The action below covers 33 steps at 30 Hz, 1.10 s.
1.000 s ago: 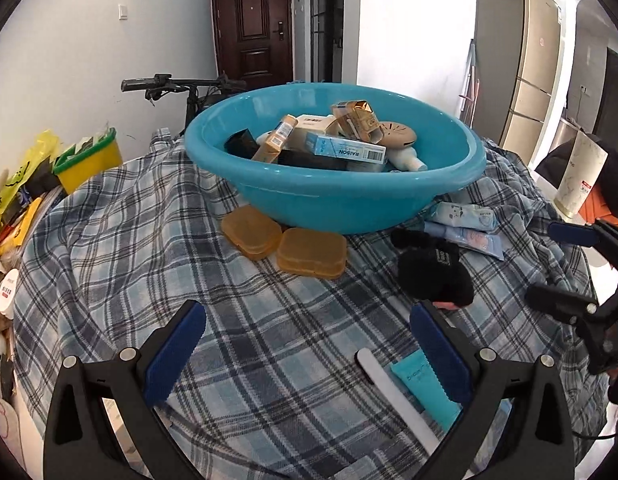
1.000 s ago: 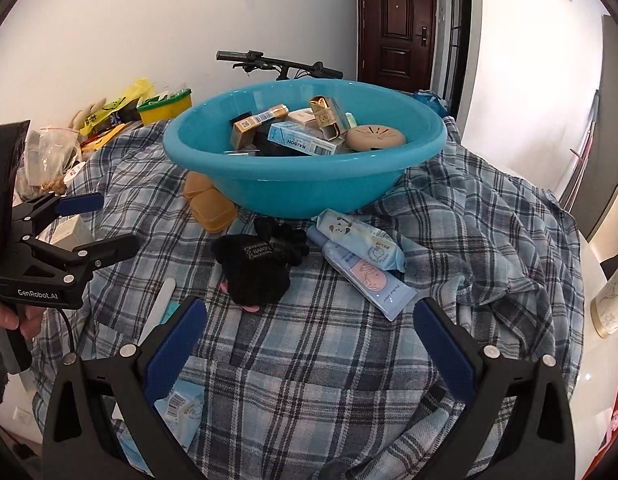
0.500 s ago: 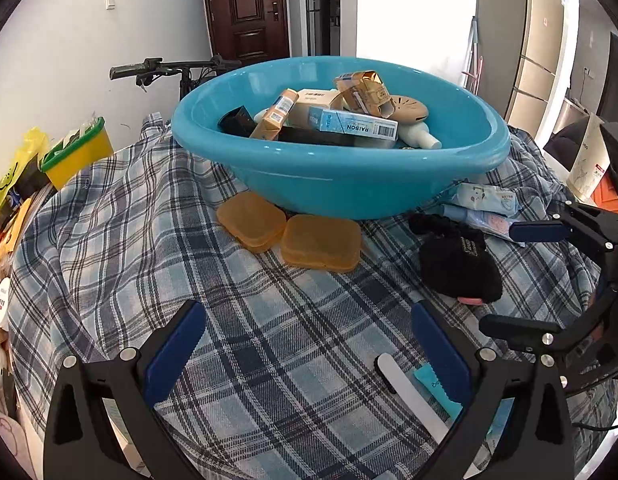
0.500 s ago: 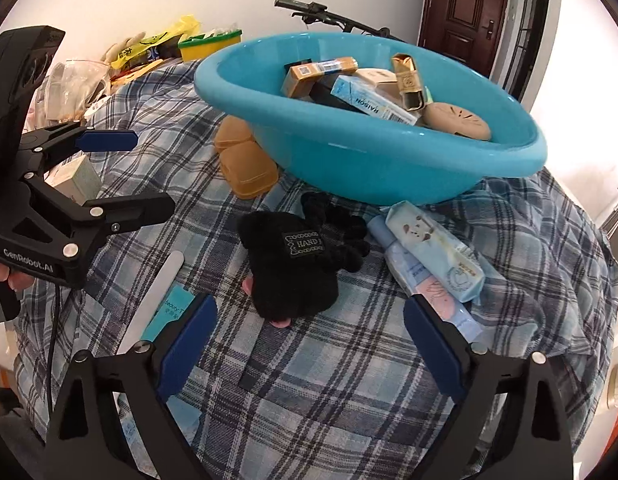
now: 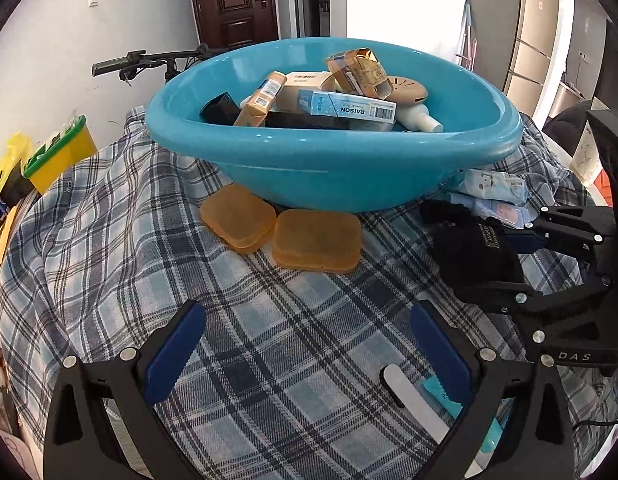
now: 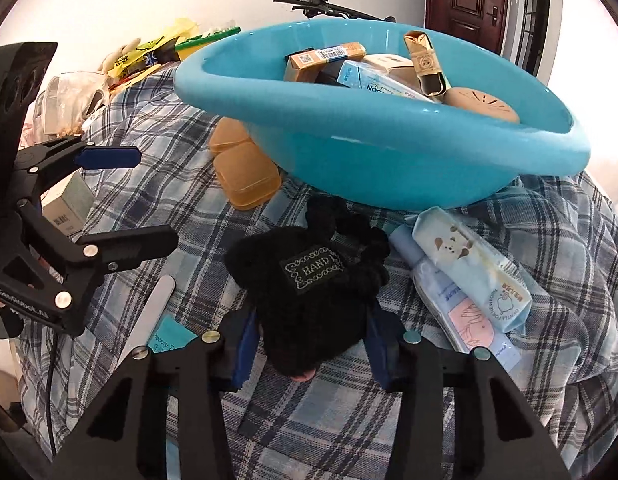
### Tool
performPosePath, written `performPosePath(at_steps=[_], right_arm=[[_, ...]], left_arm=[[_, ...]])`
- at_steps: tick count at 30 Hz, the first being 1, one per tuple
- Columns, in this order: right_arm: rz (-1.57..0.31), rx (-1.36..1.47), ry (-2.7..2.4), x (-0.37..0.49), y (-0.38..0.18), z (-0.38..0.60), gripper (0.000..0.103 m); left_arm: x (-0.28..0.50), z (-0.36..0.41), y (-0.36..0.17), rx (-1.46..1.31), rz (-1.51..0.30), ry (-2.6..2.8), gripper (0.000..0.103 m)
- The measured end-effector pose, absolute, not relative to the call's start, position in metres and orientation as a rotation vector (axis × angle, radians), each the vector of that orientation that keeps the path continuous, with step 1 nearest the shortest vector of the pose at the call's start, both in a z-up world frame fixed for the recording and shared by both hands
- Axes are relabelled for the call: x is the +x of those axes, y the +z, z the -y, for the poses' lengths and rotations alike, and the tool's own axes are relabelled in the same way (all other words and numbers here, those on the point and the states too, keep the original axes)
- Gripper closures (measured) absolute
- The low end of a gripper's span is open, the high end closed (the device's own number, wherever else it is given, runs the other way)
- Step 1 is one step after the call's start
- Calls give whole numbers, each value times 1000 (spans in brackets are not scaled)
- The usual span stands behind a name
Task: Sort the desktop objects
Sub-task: 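Grasp the orange soap box with the left tool while the right tool grasps the black HARD glove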
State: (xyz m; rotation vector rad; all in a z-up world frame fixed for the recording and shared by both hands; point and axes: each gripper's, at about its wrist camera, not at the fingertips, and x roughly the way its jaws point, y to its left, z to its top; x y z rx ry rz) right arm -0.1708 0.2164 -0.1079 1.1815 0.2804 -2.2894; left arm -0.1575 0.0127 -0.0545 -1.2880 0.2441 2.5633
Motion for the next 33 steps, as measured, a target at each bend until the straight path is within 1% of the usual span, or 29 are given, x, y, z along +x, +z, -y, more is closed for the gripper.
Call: performPosePath(at_steps=[3, 7, 10, 16, 19, 21, 22, 23, 27, 33], right_arm=[[-256, 1174, -2312, -167, -104, -224, 59], [-200, 1175, -2333, -166, -100, -238, 59], [-164, 1169, -2347, -168, -98, -246, 59], [-90, 1147, -2357, -171, -97, -255, 59], [-89, 1136, -2352, -171, -97, -258, 59], [-82, 1140, -2346, -172, -97, -259, 59], [-79, 1140, -2345, -172, -97, -260, 59], [-76, 1139, -2345, -172, -97, -261, 59], [-64, 1136, -2353, -172, -97, -264, 58], [-52, 1139, -2360, -173, -97, -269, 58]], left_arm=[[-169, -17, -58, -1284, -233, 2555, 0], [-183, -23, -66, -1300, -272, 2566, 0], [-191, -24, -69, -1297, -216, 2522, 0], [-209, -29, -79, -1325, -215, 2518, 0], [-216, -25, -84, -1358, -187, 2538, 17], [-217, -23, -84, -1352, -169, 2548, 20], [-217, -21, -84, -1350, -170, 2563, 32], [-217, -20, -83, -1343, -163, 2559, 39], [-212, -11, -82, -1340, -123, 2546, 39], [-186, -4, -71, -1323, -134, 2530, 39]])
